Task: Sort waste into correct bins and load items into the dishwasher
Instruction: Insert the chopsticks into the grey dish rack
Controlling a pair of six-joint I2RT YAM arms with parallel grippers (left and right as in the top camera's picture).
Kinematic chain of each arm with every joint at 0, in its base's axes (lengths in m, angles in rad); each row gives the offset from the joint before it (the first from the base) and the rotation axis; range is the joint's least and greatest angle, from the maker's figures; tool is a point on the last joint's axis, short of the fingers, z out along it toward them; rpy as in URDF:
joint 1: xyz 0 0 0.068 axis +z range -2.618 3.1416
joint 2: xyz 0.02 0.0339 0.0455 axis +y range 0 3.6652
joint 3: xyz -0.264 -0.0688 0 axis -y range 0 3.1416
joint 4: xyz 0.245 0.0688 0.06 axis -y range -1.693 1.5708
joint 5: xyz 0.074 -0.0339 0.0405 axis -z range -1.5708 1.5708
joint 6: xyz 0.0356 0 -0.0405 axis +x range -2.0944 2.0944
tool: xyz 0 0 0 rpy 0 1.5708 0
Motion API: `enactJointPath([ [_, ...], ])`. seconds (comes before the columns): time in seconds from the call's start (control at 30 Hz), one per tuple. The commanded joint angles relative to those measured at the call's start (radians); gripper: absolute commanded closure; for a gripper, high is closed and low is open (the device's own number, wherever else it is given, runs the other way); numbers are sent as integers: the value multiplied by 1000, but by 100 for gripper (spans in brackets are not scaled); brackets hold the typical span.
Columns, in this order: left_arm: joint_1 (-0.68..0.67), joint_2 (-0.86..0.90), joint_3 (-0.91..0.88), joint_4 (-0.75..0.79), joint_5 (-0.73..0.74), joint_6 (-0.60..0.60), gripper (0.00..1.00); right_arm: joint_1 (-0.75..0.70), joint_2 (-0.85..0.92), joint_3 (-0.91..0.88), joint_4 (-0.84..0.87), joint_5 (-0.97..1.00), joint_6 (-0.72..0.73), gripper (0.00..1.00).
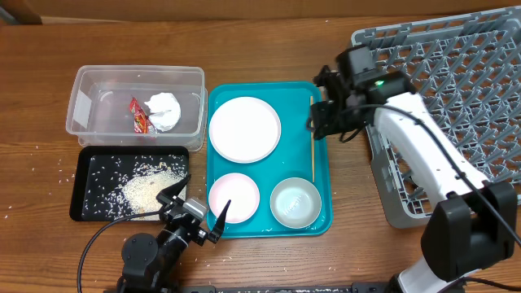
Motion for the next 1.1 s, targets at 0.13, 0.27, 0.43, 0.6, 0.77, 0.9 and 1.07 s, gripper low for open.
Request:
enactJointPath([
  [0.13, 10, -10, -4, 2, 13, 11, 0, 84, 89, -125, 146, 360, 266, 45],
  [0.27, 10, -10, -4, 2, 13, 11, 0, 84, 152, -129, 173, 344, 266, 58],
  [0.43, 10, -10, -4, 2, 13, 11, 0, 86, 229, -129, 174, 247, 265, 72],
  [0.6, 10, -10, -4, 2, 13, 11, 0, 92, 284, -129, 165, 204, 266, 91],
  [0.77, 10, -10, -4, 2, 13, 11, 0, 91, 238, -87, 100, 205, 264, 96],
  [0.9, 10, -10, -4, 2, 13, 11, 0, 84, 124, -19, 35, 210, 226, 96],
  [1.07, 10, -10, -4, 2, 13, 11, 0, 49, -47, 57, -24, 273, 208, 96],
])
